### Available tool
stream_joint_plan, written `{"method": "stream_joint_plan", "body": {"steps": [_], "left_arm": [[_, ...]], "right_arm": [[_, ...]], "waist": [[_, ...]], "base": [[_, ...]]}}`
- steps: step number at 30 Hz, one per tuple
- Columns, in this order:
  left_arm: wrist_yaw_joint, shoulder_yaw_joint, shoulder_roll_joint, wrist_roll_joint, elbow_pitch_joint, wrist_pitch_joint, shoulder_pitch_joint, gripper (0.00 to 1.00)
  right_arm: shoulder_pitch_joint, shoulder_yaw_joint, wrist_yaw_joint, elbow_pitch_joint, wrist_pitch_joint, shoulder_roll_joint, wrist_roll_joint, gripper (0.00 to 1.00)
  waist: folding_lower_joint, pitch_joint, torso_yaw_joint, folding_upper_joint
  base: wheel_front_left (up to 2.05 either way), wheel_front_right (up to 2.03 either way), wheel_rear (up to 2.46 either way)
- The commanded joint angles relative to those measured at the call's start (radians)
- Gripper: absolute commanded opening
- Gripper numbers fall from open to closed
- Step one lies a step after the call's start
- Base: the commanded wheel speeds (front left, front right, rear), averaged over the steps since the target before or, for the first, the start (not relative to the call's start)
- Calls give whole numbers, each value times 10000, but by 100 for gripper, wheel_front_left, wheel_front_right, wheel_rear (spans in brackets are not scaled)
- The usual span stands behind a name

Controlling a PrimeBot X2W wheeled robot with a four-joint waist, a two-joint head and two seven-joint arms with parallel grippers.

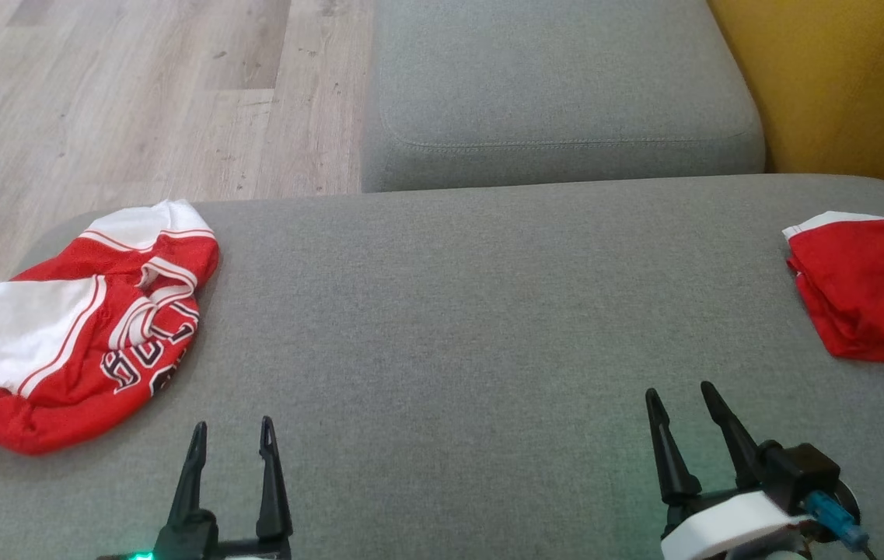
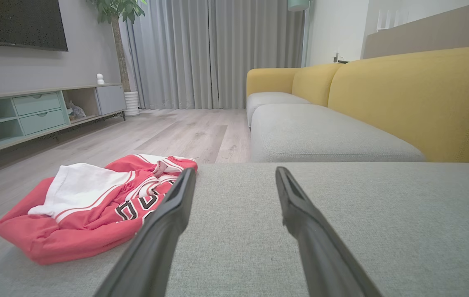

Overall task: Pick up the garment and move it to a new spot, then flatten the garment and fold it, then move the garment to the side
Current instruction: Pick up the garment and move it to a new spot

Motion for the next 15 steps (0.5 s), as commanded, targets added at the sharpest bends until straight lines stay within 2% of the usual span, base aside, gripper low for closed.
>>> {"method": "stream_joint_plan", "body": {"steps": [1,8,15], "left_arm": [[37,324,-24,12,-324,-51,-336,100],[0,311,-24,5,-232,-51,-347,100],[45,355,-24,-26,-242,-51,-392,100]], "right_arm": [[-235,258,-7,-382,-110,-20,57,100],[-199,346,-7,-403,-110,-19,49,100],[-276,530,-7,-338,-110,-19,-100,100]], "waist": [[0,2,10,-1],[0,47,147,-1],[0,160,964,-1]], "base": [[0,0,0],[0,0,0],[0,0,0]]}}
